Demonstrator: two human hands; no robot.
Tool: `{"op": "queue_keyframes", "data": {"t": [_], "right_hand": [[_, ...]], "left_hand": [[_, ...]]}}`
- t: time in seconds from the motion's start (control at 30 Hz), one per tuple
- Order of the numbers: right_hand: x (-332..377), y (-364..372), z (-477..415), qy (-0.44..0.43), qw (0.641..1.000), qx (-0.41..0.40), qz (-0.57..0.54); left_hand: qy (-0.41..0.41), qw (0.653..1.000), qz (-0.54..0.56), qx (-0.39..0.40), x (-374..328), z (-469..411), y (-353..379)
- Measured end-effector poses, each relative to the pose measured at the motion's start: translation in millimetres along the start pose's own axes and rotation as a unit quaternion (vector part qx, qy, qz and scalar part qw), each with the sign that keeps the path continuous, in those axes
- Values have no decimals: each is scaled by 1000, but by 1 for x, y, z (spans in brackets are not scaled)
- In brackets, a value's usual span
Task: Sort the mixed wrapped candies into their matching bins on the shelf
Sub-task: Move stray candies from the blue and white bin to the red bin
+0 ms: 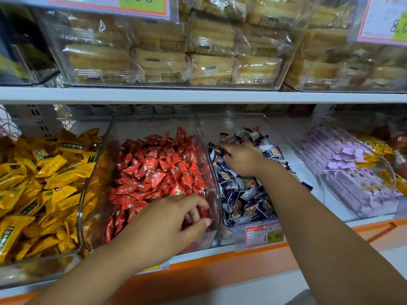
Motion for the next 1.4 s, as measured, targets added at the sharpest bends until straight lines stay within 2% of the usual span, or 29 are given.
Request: {"op": "queue_keyframes", "data": {"t": [0.13, 0.27, 0.37, 0.47, 0.63, 0.87, 0.97, 1.07, 1.17, 1.27, 1.4], "right_hand": [[-4, 3, -9, 33, 999, 29, 22], [-3, 3, -7, 22, 999, 31, -8], [-3, -1, 2, 18, 993, 39, -113], [-6, -9, 7, -9, 968, 21, -250], [-6, -17, 18, -43, 940, 10, -339], [-11, -31, 46, -75, 926, -22, -368], [-12, -34, 58, -70, 936, -7, -345], [-9, -32, 66, -65, 918, 8, -392], [-9, -38, 74, -58, 913, -29, -402], [-11, -47, 79, -67, 929, -87, -355], [-9, -47, 81, -87, 920, -89, -371]], "left_hand": [[-1, 1000, 1, 4, 1, 0, 0], [2, 1000, 0, 5, 0, -1, -1], [4, 1000, 1, 5, 0, -2, 0], [4, 1000, 4, 3, 1, -1, 0], [5, 1000, 4, 4, 0, -2, 0], [3, 1000, -3, 16, -1, -5, 1], [-1, 1000, -7, 17, -1, -4, 2], [-3, 1000, -7, 16, -1, -3, 1], [-5, 1000, -7, 17, -1, -2, 1], [-3, 1000, -8, 16, -1, -2, 2], [-6, 1000, 5, 14, 0, -3, 4]]}}
Point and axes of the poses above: each hand's wrist, its own z-axis away from the middle knuckle, its own y-axis out of the palm, x = y × z, the point moved 7 cm from there along -z, towards the middle knuckle, and after that the axes turned 12 degrees about -z, right-handed, at the moved point
